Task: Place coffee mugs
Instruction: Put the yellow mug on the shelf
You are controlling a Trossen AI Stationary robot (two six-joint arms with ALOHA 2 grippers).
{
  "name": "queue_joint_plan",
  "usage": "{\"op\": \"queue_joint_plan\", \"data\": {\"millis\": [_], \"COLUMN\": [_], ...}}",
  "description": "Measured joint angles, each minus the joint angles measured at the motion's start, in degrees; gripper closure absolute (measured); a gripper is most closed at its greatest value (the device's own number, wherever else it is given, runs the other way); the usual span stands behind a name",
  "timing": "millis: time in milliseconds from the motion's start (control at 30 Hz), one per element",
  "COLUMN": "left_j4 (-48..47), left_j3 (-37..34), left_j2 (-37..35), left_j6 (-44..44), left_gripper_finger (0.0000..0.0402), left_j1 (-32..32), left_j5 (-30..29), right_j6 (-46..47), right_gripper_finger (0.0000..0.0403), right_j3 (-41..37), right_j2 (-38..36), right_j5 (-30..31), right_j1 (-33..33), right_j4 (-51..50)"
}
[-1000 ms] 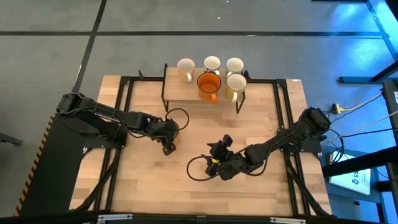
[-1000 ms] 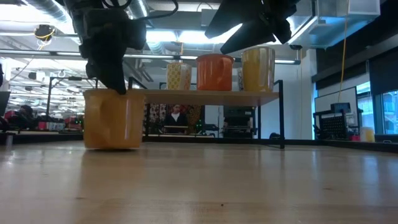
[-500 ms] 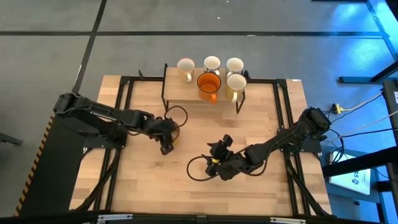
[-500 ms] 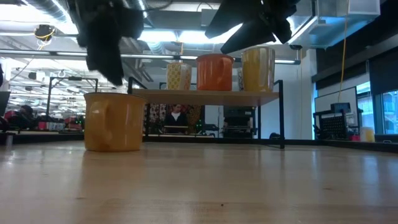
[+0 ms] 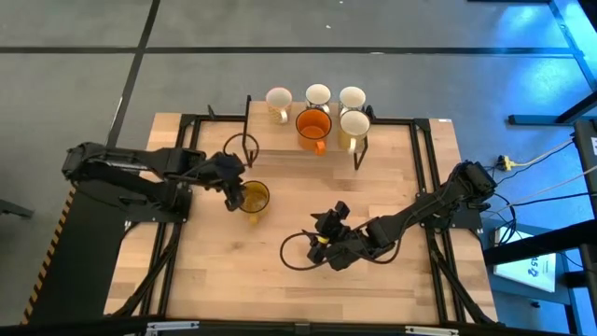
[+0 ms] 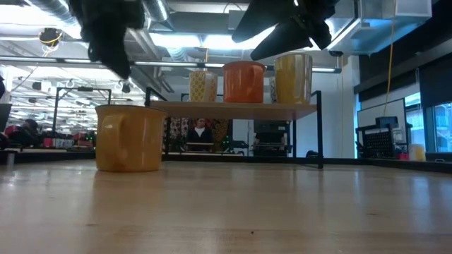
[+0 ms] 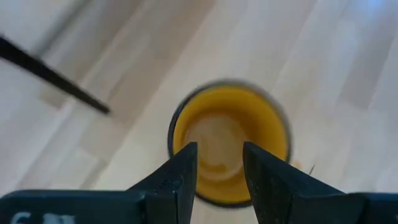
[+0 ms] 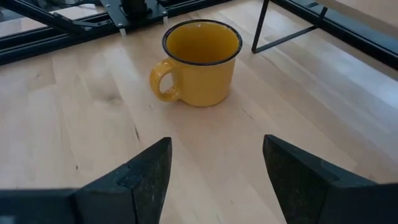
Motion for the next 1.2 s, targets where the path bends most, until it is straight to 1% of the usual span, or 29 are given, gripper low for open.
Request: {"op": "queue_joint_plan", "data": {"millis": [67,133,300,367,433,533,633,767,900,1067,1100,1200], "left_j4": [0.0,1.1,1.2,1.5,1.6,1.9,3.0,3.4,4.2,5.1,5.3,5.3], "left_j3": [-1.8,-3.2,-4.3,-4.3,-4.3,-4.3,-4.3,-4.3,-4.3,-4.2,-4.2,-4.1], "left_j2": [0.5,1.6,5.0,6.8,8.5,10.9,13.2,16.2,18.0,18.2,18.1,18.0], "left_j6": [1.7,3.1,5.2,6.1,7.4,7.9,8.7,8.9,9.6,10.3,10.4,10.2], "left_gripper_finger": [0.0279,0.0279,0.0279,0.0279,0.0279,0.0279,0.0279,0.0283,0.0311,0.0377,0.0384,0.0385], "left_j1": [2.6,4.9,8.7,9.9,10.7,11.4,11.8,11.8,11.8,11.8,11.8,11.9], "left_j5": [3.3,5.0,4.6,5.9,7.6,8.4,11.3,11.9,11.7,12.0,12.0,12.7], "right_j6": [0.0,-0.1,0.0,0.0,0.0,0.0,0.0,0.0,0.0,0.0,0.0,0.0], "right_gripper_finger": [0.0165,0.0165,0.0165,0.0165,0.0165,0.0165,0.0165,0.0165,0.0165,0.0165,0.0165,0.0165], "right_j3": [0.0,0.0,0.0,0.0,0.0,0.0,0.0,0.0,0.0,0.0,0.0,0.0], "right_j2": [0.0,0.0,0.0,0.0,0.0,0.0,0.0,0.0,0.0,0.0,0.0,0.0], "right_j5": [0.0,0.0,0.4,0.4,0.4,0.4,0.5,0.5,1.6,1.8,1.8,1.8], "right_j1": [-0.1,-0.1,-0.1,-0.1,-0.1,-0.1,-0.1,-0.1,-0.1,-0.1,-0.1,-0.1], "right_j4": [-0.3,-0.4,-0.8,-0.9,-0.9,-1.6,-1.7,-2.0,-2.0,-2.1,-2.2,-2.5]}}
